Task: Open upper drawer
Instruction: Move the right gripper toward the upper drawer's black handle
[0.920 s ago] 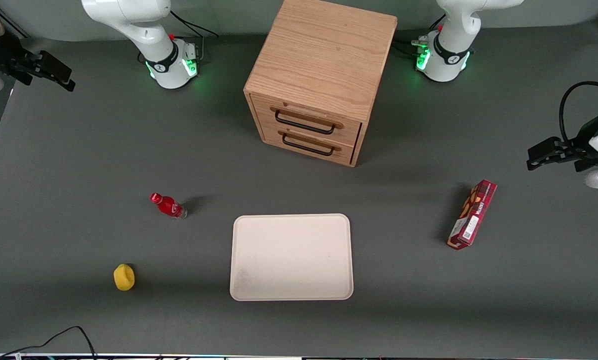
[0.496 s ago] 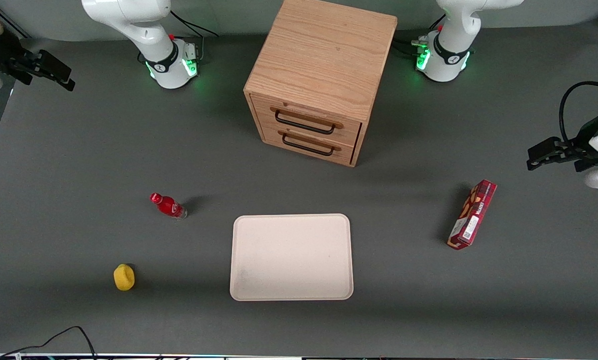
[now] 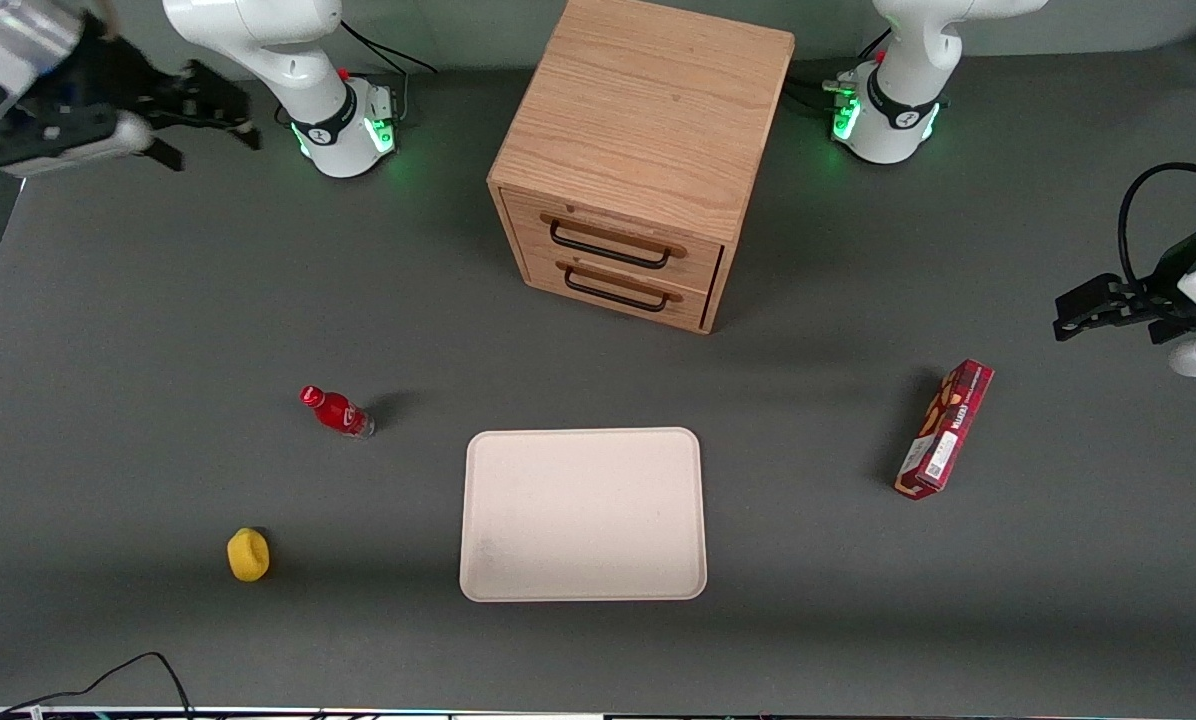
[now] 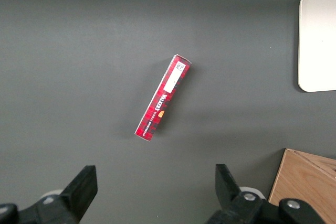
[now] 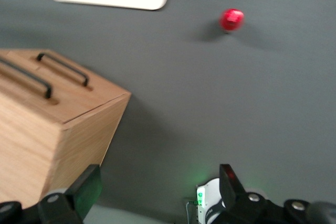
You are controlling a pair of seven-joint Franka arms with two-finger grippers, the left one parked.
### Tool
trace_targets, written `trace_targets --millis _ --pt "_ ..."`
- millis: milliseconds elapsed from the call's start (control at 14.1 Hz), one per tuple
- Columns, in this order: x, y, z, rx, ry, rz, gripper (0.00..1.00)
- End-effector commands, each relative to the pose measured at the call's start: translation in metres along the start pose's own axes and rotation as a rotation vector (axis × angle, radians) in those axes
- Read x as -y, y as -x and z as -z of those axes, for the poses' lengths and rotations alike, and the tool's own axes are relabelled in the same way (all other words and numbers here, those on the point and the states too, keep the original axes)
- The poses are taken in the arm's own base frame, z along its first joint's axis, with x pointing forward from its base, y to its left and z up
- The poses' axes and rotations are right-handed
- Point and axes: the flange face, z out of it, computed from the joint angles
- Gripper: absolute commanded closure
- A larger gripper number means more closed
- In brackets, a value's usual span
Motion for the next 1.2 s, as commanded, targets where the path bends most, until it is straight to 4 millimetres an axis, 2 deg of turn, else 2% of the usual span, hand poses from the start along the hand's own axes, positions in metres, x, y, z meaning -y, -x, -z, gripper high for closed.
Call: trace_targets --millis 0,142,283,354,566,708,779,920,1062,1133 --pt "0.052 -0.026 -0.013 0.053 -0.090 0.250 0.00" --pt "0.072 -0.050 -0.043 0.108 -0.212 0.456 0.00" --pt "0.087 -0.074 -0.073 0.136 -0.307 0.587 0.00" --pt "0.108 -0.082 -0.093 0.154 -0.330 0.625 0.00" --pt "0.148 -0.115 -0.147 0.129 -0.383 0.664 0.00" --pt "0.160 -0.137 -0.180 0.104 -0.420 0.658 0.00" --pt "0.170 -0.142 -0.192 0.096 -0.428 0.663 0.00" --pt "0.176 -0.157 -0.222 0.080 -0.398 0.671 0.00" --pt "0.199 -0.158 -0.249 0.074 -0.384 0.714 0.00" --pt "0.203 -0.159 -0.257 0.073 -0.387 0.718 0.00"
